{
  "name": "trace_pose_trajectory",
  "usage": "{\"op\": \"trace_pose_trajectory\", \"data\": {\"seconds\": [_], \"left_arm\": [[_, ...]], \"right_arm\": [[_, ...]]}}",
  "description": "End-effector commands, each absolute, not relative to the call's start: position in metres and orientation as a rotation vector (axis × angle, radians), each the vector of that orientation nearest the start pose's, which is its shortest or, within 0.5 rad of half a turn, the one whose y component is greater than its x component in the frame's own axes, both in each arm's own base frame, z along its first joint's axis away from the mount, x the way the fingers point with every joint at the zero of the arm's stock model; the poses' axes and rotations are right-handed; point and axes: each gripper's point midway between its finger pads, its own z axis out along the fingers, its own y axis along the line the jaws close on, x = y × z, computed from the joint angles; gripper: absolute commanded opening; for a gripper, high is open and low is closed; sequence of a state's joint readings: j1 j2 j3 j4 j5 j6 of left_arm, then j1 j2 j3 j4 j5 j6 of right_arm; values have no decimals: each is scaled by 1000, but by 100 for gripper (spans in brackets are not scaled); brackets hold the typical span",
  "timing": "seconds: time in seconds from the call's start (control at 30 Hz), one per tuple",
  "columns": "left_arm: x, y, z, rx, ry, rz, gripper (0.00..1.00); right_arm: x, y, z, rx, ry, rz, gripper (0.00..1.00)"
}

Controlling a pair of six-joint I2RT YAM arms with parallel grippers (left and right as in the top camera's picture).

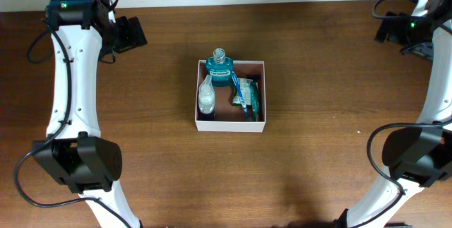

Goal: Pack container

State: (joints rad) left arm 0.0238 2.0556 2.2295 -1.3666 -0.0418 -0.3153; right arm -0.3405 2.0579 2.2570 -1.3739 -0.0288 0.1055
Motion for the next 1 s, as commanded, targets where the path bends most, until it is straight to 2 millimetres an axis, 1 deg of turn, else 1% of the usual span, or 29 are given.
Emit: {"op": "trace_pose_trajectory", "data": {"seconds": [0.0, 0.27, 0.43, 0.5, 0.53, 0.57, 0.6, 0.63, 0.7, 0.73, 0.77, 0.8, 0.83, 0.87, 0.9, 0.97], "left_arm": [[466, 17, 224, -485, 2708, -20, 99], [466, 17, 224, -485, 2708, -20, 99], [466, 17, 224, -485, 2708, -20, 99], [466, 17, 224, -485, 2708, -19, 100], [466, 17, 224, -485, 2708, -19, 99], [466, 17, 224, -485, 2708, -19, 99], [466, 17, 224, -485, 2708, -20, 99], [466, 18, 224, -485, 2708, -19, 99], [466, 17, 224, -485, 2708, -19, 99], [466, 17, 224, -485, 2708, -20, 99], [466, 17, 224, -485, 2708, -19, 100], [466, 17, 224, -485, 2708, -20, 99], [466, 17, 224, -485, 2708, -20, 99], [466, 17, 224, -485, 2708, -19, 99], [466, 17, 224, -485, 2708, -19, 99], [466, 17, 224, -485, 2708, -19, 99]], "right_arm": [[440, -150, 238, 603, 2651, -16, 99], [440, -150, 238, 603, 2651, -16, 99], [437, -147, 234, 597, 2677, -21, 99], [441, -146, 238, 580, 2662, -63, 99], [447, -145, 244, 561, 2631, -91, 99], [455, -146, 254, 542, 2581, -133, 99], [466, -148, 269, 522, 2507, -186, 99], [479, -150, 287, 485, 2420, -244, 99], [506, -145, 335, 344, 2230, -348, 99], [516, -138, 361, 259, 2142, -394, 99], [521, -129, 385, 183, 2066, -433, 99], [523, -121, 404, 132, 2011, -454, 98], [521, -108, 427, 76, 1948, -468, 99], [517, -99, 442, 48, 1911, -470, 99], [509, -87, 460, 31, 1869, -456, 99], [492, -71, 486, 14, 1814, -434, 99]]}}
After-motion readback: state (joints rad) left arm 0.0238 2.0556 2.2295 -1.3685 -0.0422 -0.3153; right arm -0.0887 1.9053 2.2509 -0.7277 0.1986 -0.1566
